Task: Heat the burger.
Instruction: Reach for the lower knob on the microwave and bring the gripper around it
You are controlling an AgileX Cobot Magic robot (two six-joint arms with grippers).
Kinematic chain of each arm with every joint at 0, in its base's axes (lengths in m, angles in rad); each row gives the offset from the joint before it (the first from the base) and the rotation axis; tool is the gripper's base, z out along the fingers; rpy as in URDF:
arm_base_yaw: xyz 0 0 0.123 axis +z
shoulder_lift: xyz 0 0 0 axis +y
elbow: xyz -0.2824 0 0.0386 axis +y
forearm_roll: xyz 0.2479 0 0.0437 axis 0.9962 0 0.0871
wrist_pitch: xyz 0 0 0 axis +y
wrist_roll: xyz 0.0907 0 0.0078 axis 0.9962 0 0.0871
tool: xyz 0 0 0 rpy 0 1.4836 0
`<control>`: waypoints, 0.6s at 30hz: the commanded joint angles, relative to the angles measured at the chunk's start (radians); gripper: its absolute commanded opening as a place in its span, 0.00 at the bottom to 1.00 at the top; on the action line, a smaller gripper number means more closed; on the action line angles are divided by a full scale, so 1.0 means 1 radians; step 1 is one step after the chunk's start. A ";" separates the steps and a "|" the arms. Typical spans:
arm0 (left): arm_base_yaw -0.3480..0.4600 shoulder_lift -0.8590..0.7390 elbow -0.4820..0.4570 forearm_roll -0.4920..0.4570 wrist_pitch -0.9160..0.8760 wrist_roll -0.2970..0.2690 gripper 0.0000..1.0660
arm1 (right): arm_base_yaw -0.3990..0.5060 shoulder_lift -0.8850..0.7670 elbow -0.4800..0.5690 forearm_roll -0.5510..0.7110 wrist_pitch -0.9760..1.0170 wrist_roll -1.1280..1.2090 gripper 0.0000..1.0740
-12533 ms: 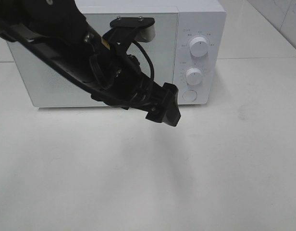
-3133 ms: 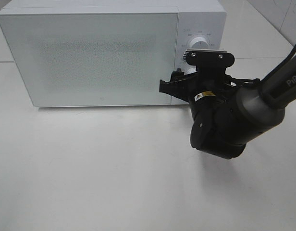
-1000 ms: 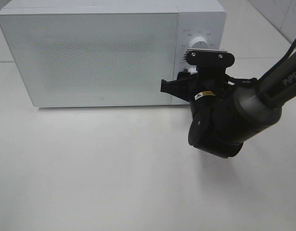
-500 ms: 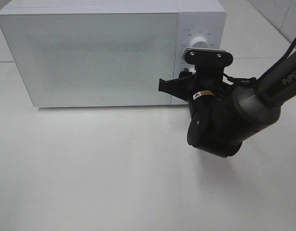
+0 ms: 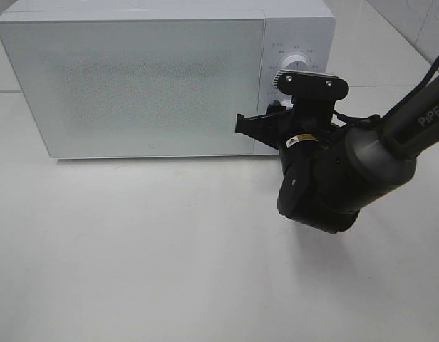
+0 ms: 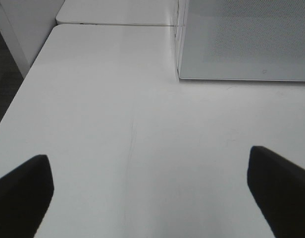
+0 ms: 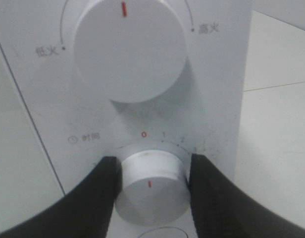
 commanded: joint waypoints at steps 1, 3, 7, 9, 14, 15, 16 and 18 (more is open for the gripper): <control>0.004 -0.024 0.004 -0.002 -0.008 -0.001 0.94 | -0.007 -0.002 -0.007 -0.005 -0.157 0.038 0.16; 0.004 -0.024 0.004 -0.002 -0.008 -0.001 0.94 | -0.007 -0.002 -0.007 -0.006 -0.155 0.110 0.16; 0.004 -0.024 0.004 -0.002 -0.008 -0.001 0.94 | -0.007 -0.002 -0.007 -0.007 -0.152 0.165 0.16; 0.004 -0.024 0.004 -0.002 -0.008 -0.001 0.94 | -0.007 -0.002 -0.007 -0.009 -0.152 0.188 0.16; 0.004 -0.024 0.004 -0.002 -0.008 -0.001 0.94 | -0.007 -0.002 -0.007 -0.049 -0.152 0.274 0.16; 0.004 -0.024 0.004 -0.002 -0.008 -0.001 0.94 | -0.007 -0.002 -0.007 -0.051 -0.152 0.318 0.16; 0.004 -0.024 0.004 -0.002 -0.008 -0.001 0.94 | -0.007 -0.002 -0.007 -0.054 -0.152 0.384 0.16; 0.004 -0.024 0.004 -0.002 -0.008 -0.001 0.94 | -0.007 -0.002 -0.007 -0.058 -0.152 0.412 0.16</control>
